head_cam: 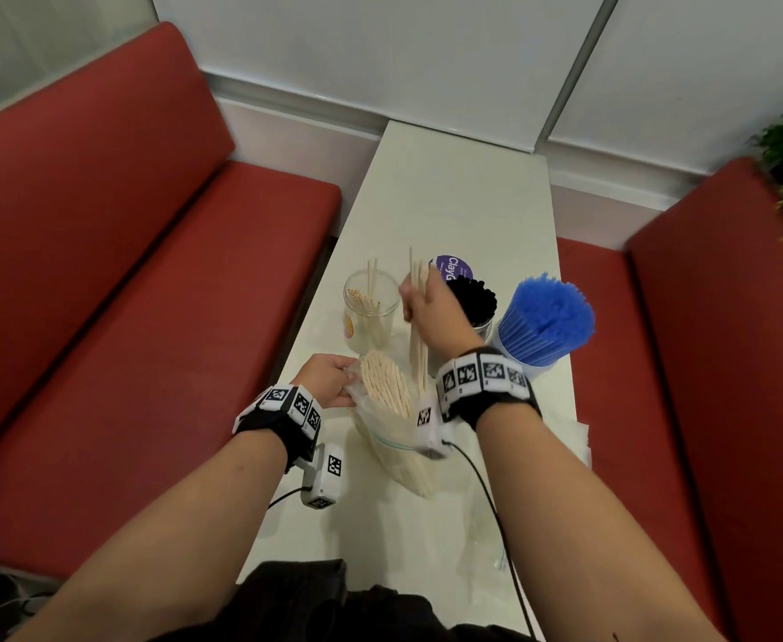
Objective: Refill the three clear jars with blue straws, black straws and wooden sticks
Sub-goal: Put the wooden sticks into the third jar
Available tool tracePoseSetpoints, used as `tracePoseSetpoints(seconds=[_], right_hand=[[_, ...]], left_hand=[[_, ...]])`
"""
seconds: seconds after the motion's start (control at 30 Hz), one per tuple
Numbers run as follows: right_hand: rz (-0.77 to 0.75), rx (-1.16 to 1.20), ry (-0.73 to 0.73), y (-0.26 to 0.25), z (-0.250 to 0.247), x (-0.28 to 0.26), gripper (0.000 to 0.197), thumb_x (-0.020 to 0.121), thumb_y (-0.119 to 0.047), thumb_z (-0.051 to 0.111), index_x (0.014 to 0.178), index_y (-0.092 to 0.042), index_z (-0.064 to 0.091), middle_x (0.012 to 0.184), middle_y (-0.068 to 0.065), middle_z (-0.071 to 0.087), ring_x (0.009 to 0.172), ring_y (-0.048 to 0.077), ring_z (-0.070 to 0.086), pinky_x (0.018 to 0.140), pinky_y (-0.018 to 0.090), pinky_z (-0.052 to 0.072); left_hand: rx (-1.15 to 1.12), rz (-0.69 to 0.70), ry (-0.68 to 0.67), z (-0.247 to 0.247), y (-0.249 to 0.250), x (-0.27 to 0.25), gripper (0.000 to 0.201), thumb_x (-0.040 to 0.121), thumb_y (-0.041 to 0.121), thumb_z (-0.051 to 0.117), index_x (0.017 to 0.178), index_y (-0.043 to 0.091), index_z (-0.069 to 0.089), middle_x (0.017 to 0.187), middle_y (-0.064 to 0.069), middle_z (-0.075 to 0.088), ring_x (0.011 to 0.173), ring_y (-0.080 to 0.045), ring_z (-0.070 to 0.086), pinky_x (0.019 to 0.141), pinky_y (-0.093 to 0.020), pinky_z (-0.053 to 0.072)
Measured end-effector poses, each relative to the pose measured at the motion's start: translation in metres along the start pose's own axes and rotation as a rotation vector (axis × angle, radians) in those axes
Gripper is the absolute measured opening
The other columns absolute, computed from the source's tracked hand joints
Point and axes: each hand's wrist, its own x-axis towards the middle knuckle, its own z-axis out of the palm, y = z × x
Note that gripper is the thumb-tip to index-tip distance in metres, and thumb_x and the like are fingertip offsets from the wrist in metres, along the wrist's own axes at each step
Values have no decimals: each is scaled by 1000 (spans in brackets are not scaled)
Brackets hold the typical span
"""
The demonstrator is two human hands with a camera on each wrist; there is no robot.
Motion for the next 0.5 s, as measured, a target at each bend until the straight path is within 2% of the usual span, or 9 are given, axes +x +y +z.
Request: tracePoseSetpoints(seconds=[0.07,0.1,0.13,0.2,0.3,0.4,0.5], right_hand=[[-118,89,94,-33,-12,17,9,106,-18,44,110,-10,47,85,0,53,66,1,51,62,12,46],[-178,157,162,-48,-16,26,4,105,-11,43,107,-10,46,86,0,52,68,4,51,62,11,45],[-233,219,234,-61,-20,35,6,104,-5,42,105,-10,44,87,1,51,71,8,50,64,12,45],[-305,308,320,-78,-22,52,10,103,-2,41,103,-12,43,90,4,51,75,13,50,72,21,47],[-310,343,343,-82,-15,69,8,104,-7,42,104,-16,42,100,5,52,78,13,53,82,32,49],[-262,333,352,-68,3,83,6,106,-9,42,105,-15,41,105,5,52,80,12,57,85,31,49],[-208,326,340,-46,22,93,5,106,-10,42,105,-15,40,105,4,52,80,11,60,84,27,47]], left_hand=[[27,15,-17,-1,0,2,36,96,-10,51,130,-2,62,119,-19,69,109,-35,67,97,-50,55],[33,20,-22,-2,-1,3,37,96,-11,51,130,-2,61,120,-20,68,109,-35,67,97,-50,55],[21,15,-20,-2,-1,5,36,97,-11,50,129,-1,62,119,-23,68,107,-35,67,96,-49,55],[4,1,-17,-2,0,6,36,98,-9,47,127,0,65,116,-24,69,100,-33,68,92,-47,57],[2,-6,-22,-2,3,8,35,99,-9,45,128,-2,64,112,-23,70,101,-34,69,91,-46,57],[60,8,-27,-2,7,8,35,97,-8,49,130,-5,60,123,-28,65,112,-39,67,83,-39,61],[104,22,-41,-4,8,11,34,96,-7,52,129,-5,60,127,-28,63,105,-37,69,76,-34,63]])
